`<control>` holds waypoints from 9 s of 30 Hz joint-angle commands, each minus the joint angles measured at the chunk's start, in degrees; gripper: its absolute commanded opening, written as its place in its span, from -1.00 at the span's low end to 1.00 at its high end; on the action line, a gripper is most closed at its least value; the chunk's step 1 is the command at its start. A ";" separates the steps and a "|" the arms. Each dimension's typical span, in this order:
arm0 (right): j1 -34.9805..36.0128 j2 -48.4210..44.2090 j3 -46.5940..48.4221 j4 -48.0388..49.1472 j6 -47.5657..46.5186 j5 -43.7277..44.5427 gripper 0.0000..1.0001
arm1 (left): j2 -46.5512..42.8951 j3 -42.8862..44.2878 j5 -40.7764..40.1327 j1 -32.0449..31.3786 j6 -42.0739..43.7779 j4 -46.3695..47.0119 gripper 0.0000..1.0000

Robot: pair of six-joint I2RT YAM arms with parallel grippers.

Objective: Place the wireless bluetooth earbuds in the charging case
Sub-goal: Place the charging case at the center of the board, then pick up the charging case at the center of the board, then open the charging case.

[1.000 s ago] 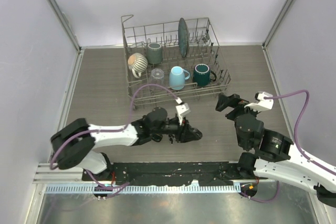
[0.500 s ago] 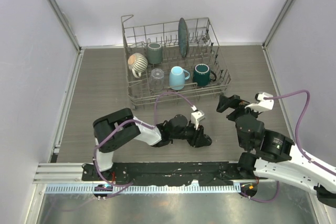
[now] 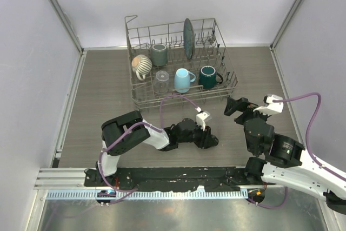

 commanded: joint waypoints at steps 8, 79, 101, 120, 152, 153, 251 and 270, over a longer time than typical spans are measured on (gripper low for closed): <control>-0.06 -1.32 3.11 0.96 -1.62 3.14 0.99 | -3.30 2.48 -3.22 -0.29 0.81 -5.41 0.05; -1.12 41.91 0.22 22.92 -23.86 -64.97 0.84 | -76.77 -9.12 -40.84 18.08 -10.69 -82.32 0.99; 5.21 60.81 0.48 47.62 -25.43 -61.54 0.62 | -88.65 -13.96 -44.36 18.25 -18.62 -90.32 1.00; 7.32 67.84 2.94 45.34 -29.13 -58.91 0.19 | -88.99 -12.73 -44.79 18.25 -16.86 -90.49 0.99; 7.50 42.72 -2.86 44.47 -32.90 -56.97 -0.88 | -92.60 -11.32 -31.01 18.17 -11.85 -76.72 0.99; 7.50 40.45 -3.21 44.03 -34.73 -57.06 -0.89 | -92.69 -11.41 -29.69 18.17 -11.76 -75.30 1.00; -21.68 36.03 -8.14 78.48 57.28 -94.41 0.48 | -81.88 -16.33 -13.60 18.17 15.22 -33.90 -0.99; -21.51 31.02 -5.15 59.93 50.67 -88.70 0.49 | -79.59 -19.67 -5.25 18.08 17.68 -21.59 -1.00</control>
